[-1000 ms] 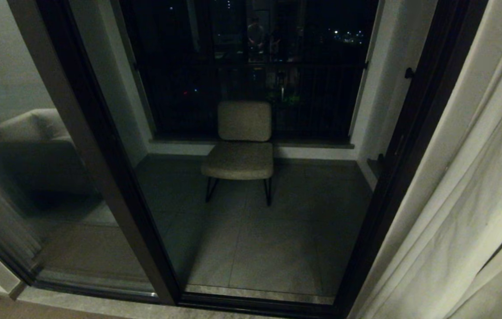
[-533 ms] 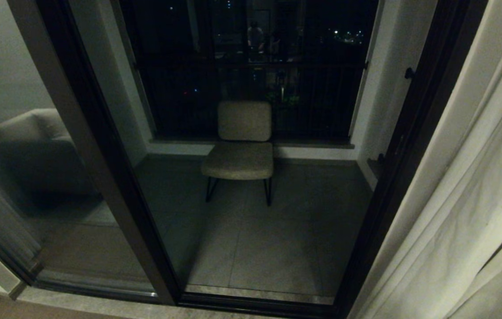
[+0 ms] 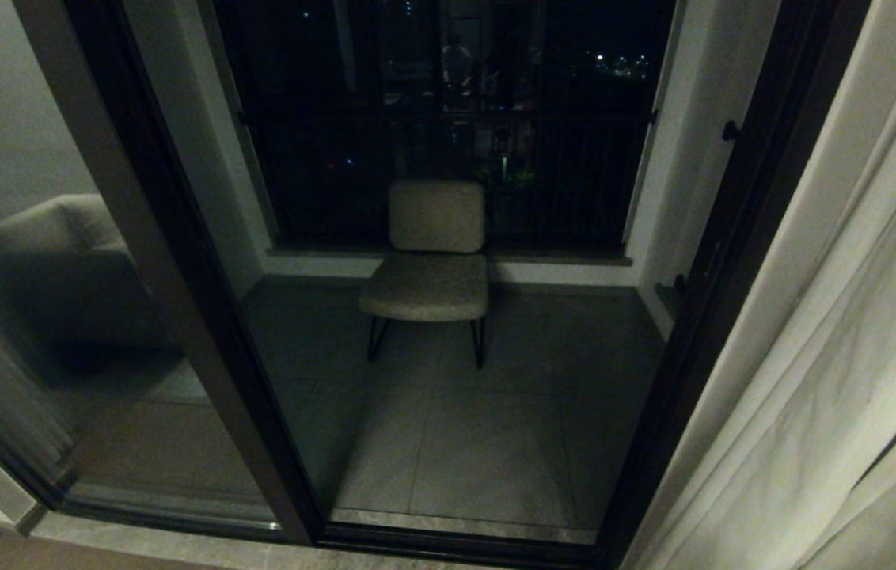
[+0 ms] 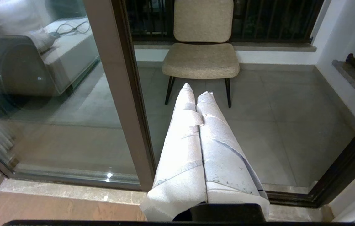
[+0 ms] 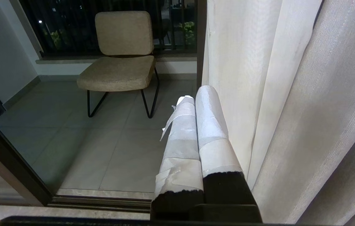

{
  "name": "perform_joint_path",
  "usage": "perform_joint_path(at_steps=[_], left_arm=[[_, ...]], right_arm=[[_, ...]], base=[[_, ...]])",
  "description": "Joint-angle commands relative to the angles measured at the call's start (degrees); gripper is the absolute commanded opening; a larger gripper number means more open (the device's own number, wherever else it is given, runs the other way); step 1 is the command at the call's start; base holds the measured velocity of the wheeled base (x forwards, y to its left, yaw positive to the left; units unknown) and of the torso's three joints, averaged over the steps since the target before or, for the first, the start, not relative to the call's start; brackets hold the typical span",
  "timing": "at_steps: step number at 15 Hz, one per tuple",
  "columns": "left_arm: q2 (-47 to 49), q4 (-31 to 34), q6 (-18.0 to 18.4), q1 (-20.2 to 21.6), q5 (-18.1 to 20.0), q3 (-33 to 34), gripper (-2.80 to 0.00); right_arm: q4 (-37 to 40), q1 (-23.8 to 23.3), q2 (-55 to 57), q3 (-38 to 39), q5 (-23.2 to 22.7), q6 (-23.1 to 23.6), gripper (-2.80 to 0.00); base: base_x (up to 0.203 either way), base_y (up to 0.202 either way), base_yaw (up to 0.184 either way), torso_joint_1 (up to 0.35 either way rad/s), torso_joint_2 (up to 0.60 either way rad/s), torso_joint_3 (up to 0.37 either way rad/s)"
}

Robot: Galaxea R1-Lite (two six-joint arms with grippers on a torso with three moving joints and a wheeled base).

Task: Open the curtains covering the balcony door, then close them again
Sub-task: Close the inner curtains on both sides

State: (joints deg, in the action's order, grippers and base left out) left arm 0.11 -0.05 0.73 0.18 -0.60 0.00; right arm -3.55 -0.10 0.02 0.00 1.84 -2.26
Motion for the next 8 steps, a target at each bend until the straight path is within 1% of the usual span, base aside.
perform_joint_path(at_steps=[1, 8], left_arm=[[0.0, 0.0, 0.0, 0.0, 0.0, 0.0, -2.80], [0.0, 0.0, 0.0, 0.1, 0.0, 0.0, -2.80]], right_arm=[[-0.1, 0.0, 0.0, 0.0, 0.0, 0.0, -2.80], [-0.1, 0.0, 0.0, 0.0, 0.0, 0.0, -2.80]], base=[[0.000, 0.000, 0.000, 0.000, 0.00, 0.000], [0.000, 0.000, 0.000, 0.000, 0.00, 0.000]])
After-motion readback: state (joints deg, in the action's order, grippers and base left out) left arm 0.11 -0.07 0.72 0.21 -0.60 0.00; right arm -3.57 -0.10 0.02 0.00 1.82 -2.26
